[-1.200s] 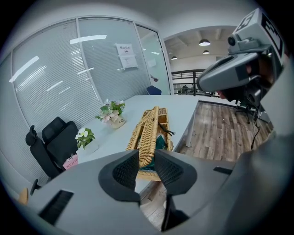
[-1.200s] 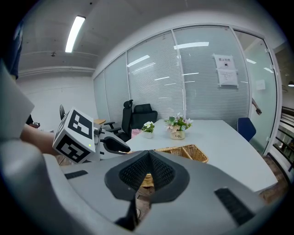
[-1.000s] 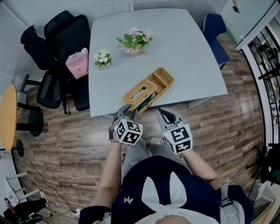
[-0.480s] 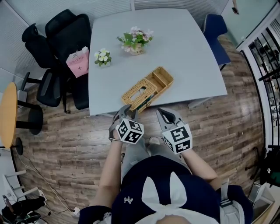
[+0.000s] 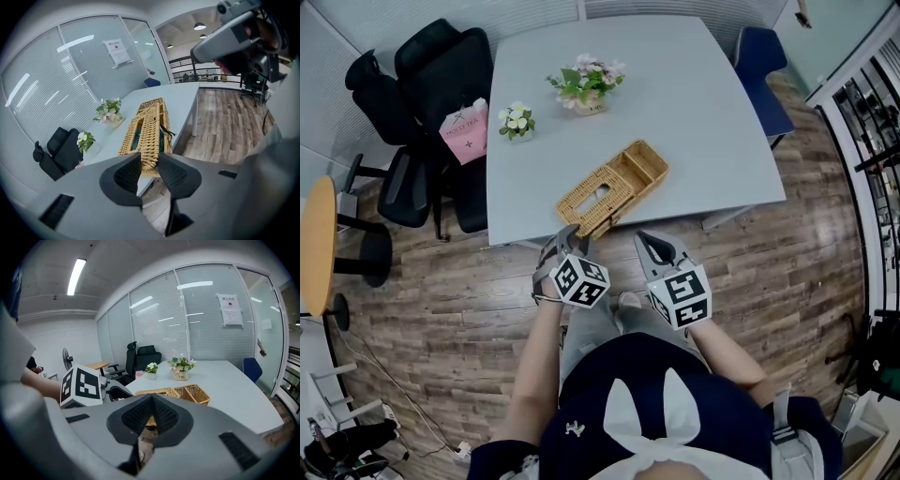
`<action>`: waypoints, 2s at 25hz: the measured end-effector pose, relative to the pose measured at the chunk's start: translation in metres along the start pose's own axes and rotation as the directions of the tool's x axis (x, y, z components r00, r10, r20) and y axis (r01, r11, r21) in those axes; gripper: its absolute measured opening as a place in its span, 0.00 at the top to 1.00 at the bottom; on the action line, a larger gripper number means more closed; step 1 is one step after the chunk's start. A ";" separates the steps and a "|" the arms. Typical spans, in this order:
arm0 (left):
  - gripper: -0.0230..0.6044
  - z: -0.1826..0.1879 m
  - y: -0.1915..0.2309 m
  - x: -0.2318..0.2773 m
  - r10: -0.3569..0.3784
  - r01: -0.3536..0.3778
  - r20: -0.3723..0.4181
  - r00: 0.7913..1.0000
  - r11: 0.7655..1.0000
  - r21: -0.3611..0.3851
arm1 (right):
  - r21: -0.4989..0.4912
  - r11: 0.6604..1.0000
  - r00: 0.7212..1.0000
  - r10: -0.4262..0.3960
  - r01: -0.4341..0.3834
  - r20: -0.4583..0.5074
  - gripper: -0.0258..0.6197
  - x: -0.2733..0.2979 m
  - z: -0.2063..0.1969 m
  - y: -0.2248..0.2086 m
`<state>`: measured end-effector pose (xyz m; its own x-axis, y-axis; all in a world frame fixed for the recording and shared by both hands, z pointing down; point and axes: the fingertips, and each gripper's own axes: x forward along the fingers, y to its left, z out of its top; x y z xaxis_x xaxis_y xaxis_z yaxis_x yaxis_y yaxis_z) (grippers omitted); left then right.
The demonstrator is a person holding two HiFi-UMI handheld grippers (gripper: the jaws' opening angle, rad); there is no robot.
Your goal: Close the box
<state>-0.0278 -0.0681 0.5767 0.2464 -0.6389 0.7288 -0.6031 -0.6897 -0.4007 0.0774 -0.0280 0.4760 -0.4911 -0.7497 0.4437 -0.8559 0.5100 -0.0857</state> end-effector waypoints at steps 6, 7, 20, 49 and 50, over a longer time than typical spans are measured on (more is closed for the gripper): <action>0.77 -0.005 -0.006 0.005 0.002 -0.001 -0.028 1.000 1.000 0.024 | 0.005 1.000 1.000 0.002 -0.002 0.000 0.95 -0.002 -0.002 -0.003; 0.77 -0.005 -0.008 0.005 0.004 -0.003 -0.033 0.999 1.000 0.029 | 0.005 1.000 1.000 0.002 -0.002 0.000 0.95 -0.002 -0.003 -0.004; 0.77 -0.012 -0.014 0.014 0.011 -0.004 -0.072 0.997 0.996 0.086 | 0.008 1.000 1.000 0.002 -0.002 -0.008 0.95 -0.001 -0.006 -0.008; 0.72 -0.004 -0.013 -0.005 -0.037 0.051 0.050 0.998 0.948 -0.313 | -0.005 1.000 1.000 0.016 -0.016 0.019 0.95 -0.014 -0.015 -0.001; 0.72 -0.001 -0.011 -0.010 -0.025 0.048 0.070 0.997 0.940 -0.339 | -0.006 1.000 1.000 0.019 -0.019 0.023 0.95 -0.015 -0.014 0.001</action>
<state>-0.0245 -0.0541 0.5746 0.3144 -0.6437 0.6978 -0.8120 -0.5631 -0.1536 0.0864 -0.0106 0.4817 -0.5106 -0.7497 0.4210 -0.8457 0.5263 -0.0884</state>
